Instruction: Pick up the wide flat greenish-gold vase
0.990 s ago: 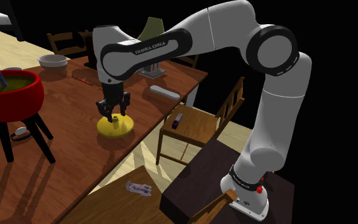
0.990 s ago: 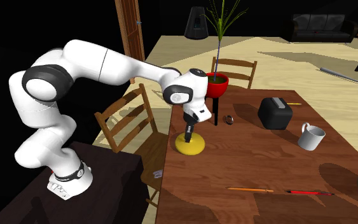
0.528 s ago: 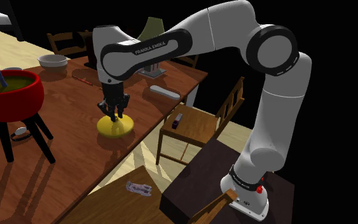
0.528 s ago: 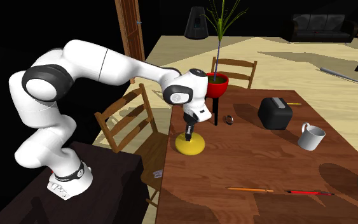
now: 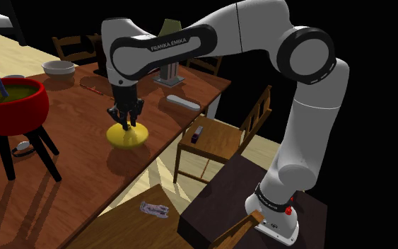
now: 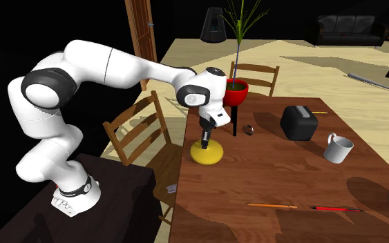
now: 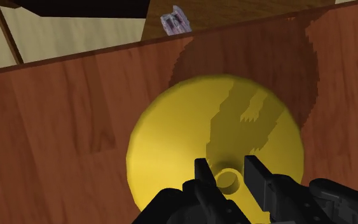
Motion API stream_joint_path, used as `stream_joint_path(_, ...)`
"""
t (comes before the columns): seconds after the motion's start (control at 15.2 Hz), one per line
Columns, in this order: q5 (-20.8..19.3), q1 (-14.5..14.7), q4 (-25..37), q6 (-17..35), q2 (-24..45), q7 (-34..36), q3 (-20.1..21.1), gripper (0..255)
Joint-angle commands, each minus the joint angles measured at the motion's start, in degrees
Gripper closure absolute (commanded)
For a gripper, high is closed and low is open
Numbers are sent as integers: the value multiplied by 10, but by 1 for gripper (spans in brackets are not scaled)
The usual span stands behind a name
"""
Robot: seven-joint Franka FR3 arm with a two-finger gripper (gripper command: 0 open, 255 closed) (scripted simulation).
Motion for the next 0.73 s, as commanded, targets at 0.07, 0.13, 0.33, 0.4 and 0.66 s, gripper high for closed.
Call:
stream_joint_path(0.07,2,-1,17,-23,-6,-1,0,255)
stream_joint_path(0.13,2,-1,23,-30,-8,-1,1,255)
stream_joint_path(0.33,4,-1,40,-52,-12,-2,1,255)
stream_joint_path(0.4,4,-1,47,-59,-13,-2,1,255)
stream_joint_path(0.66,5,-1,61,-75,-15,-2,1,255)
